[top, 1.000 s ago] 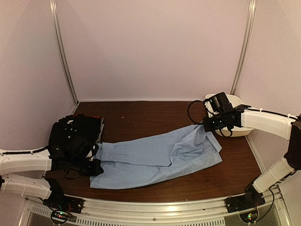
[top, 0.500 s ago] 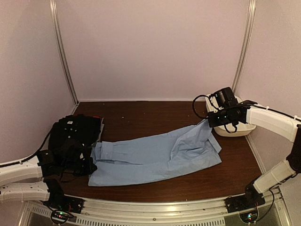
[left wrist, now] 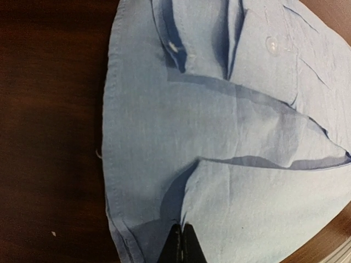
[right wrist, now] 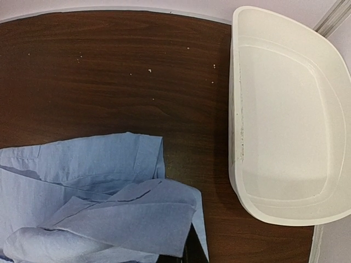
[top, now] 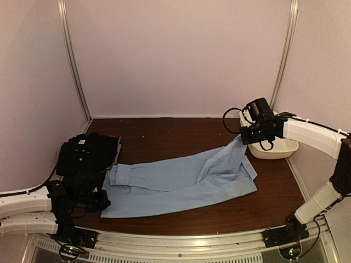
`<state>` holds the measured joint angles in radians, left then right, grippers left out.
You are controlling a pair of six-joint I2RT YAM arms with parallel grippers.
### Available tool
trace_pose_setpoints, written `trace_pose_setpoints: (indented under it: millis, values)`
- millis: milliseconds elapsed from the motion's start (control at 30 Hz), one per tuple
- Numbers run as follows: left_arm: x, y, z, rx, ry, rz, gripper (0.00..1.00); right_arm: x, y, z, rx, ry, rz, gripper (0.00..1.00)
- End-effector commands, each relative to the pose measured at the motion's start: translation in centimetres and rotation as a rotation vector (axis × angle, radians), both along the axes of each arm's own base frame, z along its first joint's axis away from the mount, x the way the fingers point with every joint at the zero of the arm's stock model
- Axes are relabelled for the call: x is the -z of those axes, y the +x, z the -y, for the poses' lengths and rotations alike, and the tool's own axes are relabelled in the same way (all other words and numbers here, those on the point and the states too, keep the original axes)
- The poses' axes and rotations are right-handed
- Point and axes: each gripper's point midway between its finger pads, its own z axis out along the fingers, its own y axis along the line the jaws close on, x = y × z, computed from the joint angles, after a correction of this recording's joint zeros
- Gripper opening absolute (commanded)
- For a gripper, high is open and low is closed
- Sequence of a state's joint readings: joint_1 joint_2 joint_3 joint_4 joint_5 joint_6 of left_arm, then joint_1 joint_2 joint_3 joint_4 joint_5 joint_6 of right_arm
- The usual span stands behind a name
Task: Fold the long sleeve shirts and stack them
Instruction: Smooth out the rectangle-folded shirt at the center of the board.
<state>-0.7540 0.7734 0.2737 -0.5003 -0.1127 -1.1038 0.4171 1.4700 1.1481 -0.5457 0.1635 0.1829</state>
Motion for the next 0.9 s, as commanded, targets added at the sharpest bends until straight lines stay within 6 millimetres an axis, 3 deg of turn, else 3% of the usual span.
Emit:
trace_pose_setpoints:
  millis: [0, 233, 633, 867]
  values:
    - [0.9, 0.0, -0.8, -0.028, 0.032, 0.002, 0.0, -1.9, 0.9, 0.4, 0.026, 0.001, 0.04, 0.0]
    - [0.3, 0.9, -0.2, 0.016, 0.041, 0.052, 0.0, -2.4, 0.4, -1.2, -0.058, 0.07, 0.054, 0.0]
    - [-5.2, 4.5, 1.9, 0.076, 0.041, 0.231, 0.62, -3.0, -2.3, -5.3, -0.303, 0.235, 0.044, 0.0]
    - [-10.5, 7.1, 4.9, 0.169, -0.01, 0.39, 0.73, -3.1, -6.4, -9.4, -0.515, 0.392, 0.022, 0.0]
